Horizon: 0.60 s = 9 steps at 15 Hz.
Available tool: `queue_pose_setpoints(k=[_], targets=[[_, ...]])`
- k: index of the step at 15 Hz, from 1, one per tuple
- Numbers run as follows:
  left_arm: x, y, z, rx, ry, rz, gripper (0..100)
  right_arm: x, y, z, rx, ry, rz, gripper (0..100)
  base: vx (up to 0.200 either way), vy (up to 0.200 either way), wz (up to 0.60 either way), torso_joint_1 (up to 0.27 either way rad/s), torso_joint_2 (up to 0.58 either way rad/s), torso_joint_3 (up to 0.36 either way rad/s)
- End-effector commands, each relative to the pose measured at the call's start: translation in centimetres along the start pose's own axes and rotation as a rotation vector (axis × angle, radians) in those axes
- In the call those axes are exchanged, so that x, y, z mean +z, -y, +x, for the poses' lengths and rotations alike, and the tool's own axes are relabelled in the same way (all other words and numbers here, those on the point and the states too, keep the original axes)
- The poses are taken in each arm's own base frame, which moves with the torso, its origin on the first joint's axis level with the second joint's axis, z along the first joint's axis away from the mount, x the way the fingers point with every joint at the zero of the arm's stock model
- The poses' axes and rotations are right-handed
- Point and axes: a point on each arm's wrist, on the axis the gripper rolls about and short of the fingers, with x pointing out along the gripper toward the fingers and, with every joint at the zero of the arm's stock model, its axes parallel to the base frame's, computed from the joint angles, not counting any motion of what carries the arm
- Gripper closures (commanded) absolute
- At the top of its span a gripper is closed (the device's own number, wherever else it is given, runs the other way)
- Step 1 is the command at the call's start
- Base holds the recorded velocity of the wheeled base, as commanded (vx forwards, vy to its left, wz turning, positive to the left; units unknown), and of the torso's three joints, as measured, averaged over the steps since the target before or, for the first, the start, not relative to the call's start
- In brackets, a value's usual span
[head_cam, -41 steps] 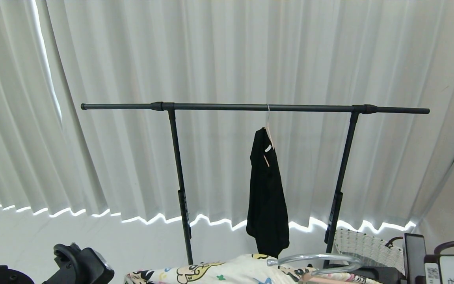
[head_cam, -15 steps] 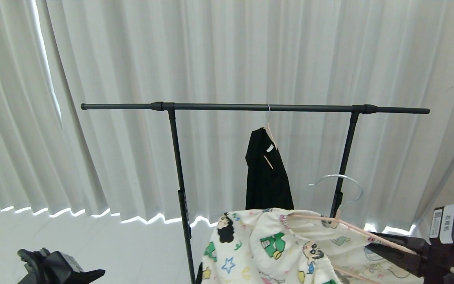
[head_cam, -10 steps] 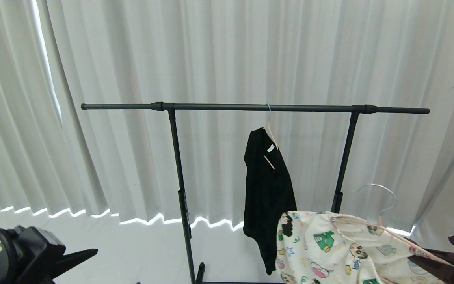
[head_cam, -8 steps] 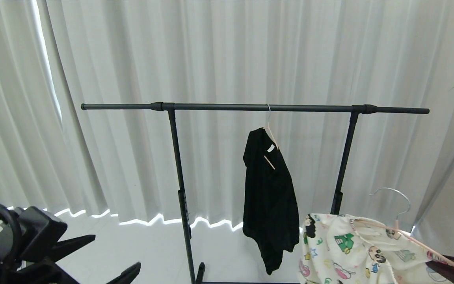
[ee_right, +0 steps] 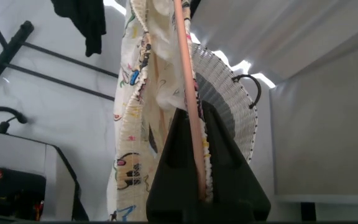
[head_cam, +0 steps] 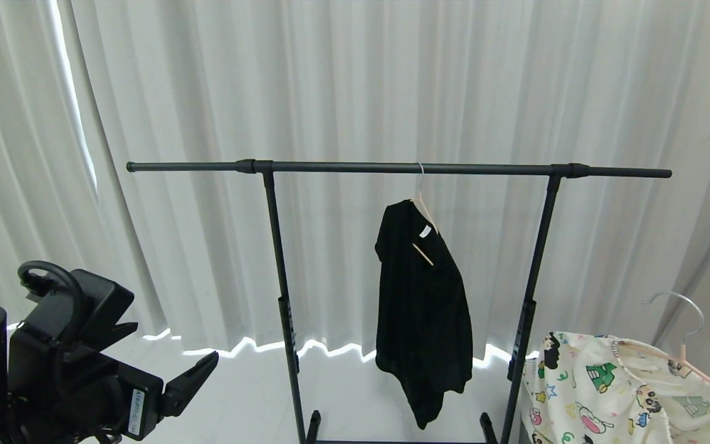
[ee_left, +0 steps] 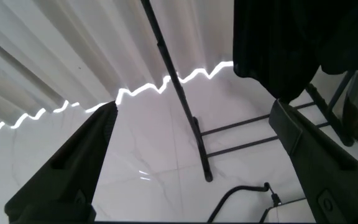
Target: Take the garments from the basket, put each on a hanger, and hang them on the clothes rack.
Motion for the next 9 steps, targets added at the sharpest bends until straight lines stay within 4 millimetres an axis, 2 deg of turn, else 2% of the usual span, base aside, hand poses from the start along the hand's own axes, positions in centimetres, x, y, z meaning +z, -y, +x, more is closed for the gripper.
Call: queue_pose_setpoints(k=[1, 9], targets=[[-0.02, 0.08, 0.36, 0.000, -0.011, 0.003, 0, 0.01, 0.02, 0.01, -0.001, 0.001, -0.001, 100, 0.000, 0.000, 0.00, 0.000, 0.00, 0.000], [-0.03, 0.16, 0.31, -0.005, -0.008, 0.006, 0, 0.10, 0.01, 0.02, 0.009, 0.007, -0.003, 100, 0.000, -0.200, 0.00, 0.004, 0.00, 0.002]])
